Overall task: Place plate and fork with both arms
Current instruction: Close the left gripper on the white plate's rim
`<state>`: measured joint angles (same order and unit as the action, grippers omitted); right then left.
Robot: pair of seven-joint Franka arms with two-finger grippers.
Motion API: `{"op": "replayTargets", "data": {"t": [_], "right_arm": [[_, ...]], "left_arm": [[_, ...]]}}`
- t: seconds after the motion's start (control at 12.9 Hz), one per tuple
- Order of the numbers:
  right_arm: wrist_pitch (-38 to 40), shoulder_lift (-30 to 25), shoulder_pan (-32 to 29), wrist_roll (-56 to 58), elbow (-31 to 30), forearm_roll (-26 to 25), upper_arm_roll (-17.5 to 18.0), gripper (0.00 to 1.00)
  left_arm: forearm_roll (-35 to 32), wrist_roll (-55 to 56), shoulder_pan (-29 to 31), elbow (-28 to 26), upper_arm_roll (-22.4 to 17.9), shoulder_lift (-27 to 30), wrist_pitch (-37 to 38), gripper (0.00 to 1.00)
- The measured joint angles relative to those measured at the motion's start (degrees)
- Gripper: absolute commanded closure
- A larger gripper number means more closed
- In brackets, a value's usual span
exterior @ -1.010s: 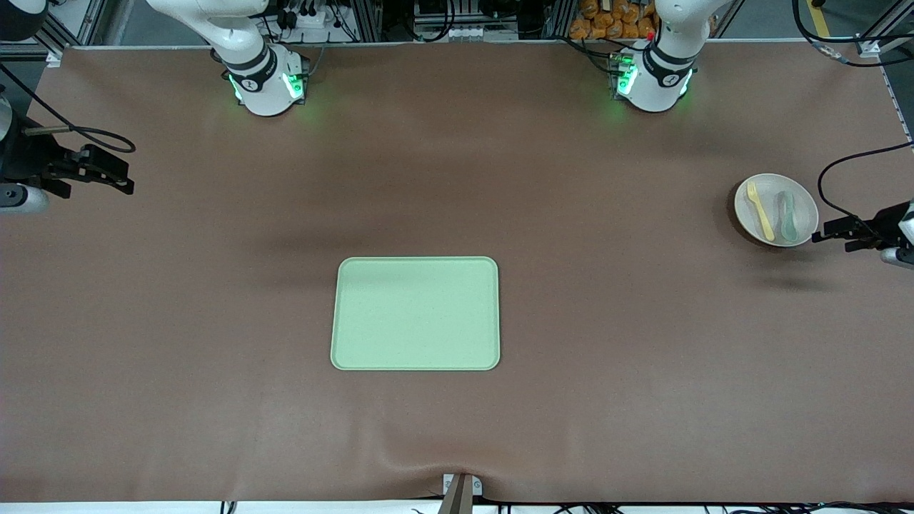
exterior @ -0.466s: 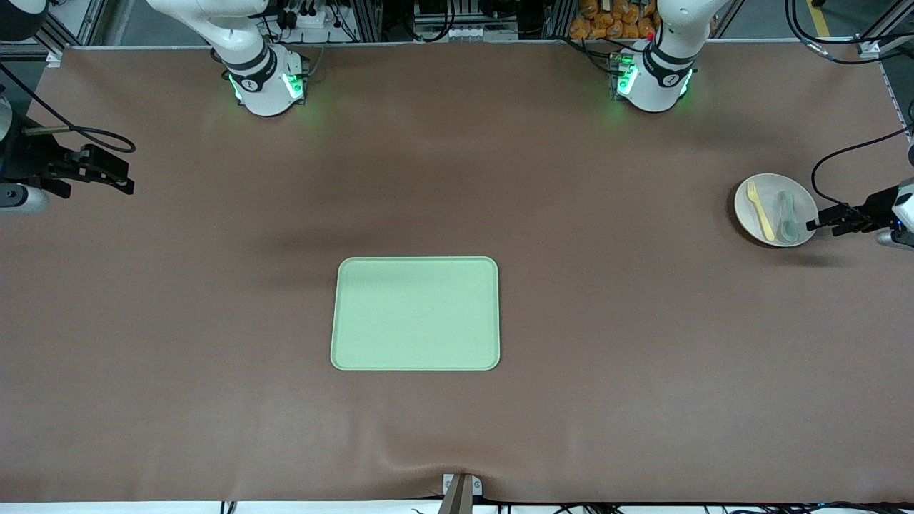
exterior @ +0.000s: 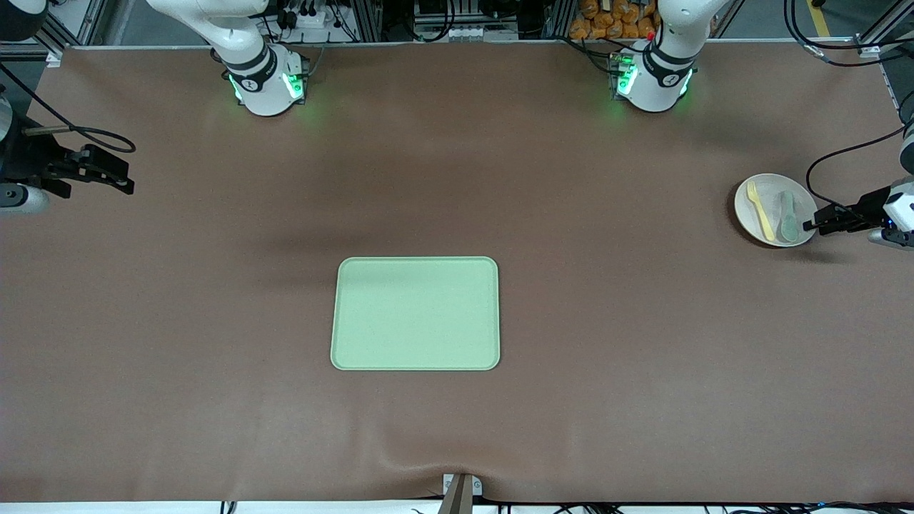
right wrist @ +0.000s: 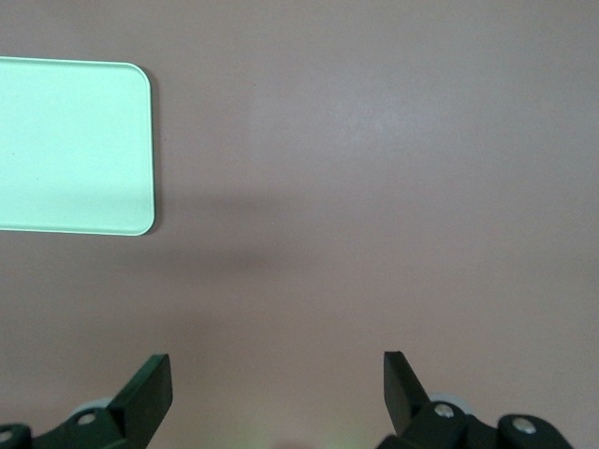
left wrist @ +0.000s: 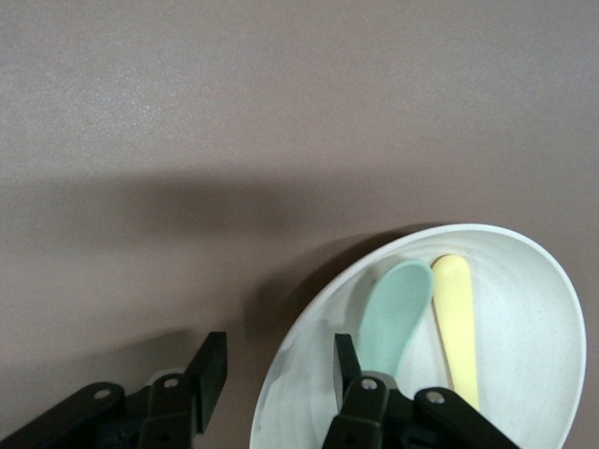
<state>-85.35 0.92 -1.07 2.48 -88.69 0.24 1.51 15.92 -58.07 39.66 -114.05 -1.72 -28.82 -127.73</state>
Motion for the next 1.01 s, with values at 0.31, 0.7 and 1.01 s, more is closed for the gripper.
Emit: {"op": "replayTargets", "data": {"t": [0.31,0.7,1.01], "right_arm": [[0.0,0.0,0.0,0.0,0.0,0.0,0.0,0.00],[0.0,0.0,0.0,0.0,-0.1,0.0,0.0,0.00],[0.0,0.0,0.0,0.0,-0.1,0.0,0.0,0.00]], "left_arm": [[0.0,-1.3,1.1,-0.2,0.0,-0.3,0.8,0.60],[0.0,-1.4,1.7,-0.1,0.1,-1.3,1.3,0.88],[0.0,-1.5,1.7,0.7,0.2,-1.2,2.1,1.00]]}}
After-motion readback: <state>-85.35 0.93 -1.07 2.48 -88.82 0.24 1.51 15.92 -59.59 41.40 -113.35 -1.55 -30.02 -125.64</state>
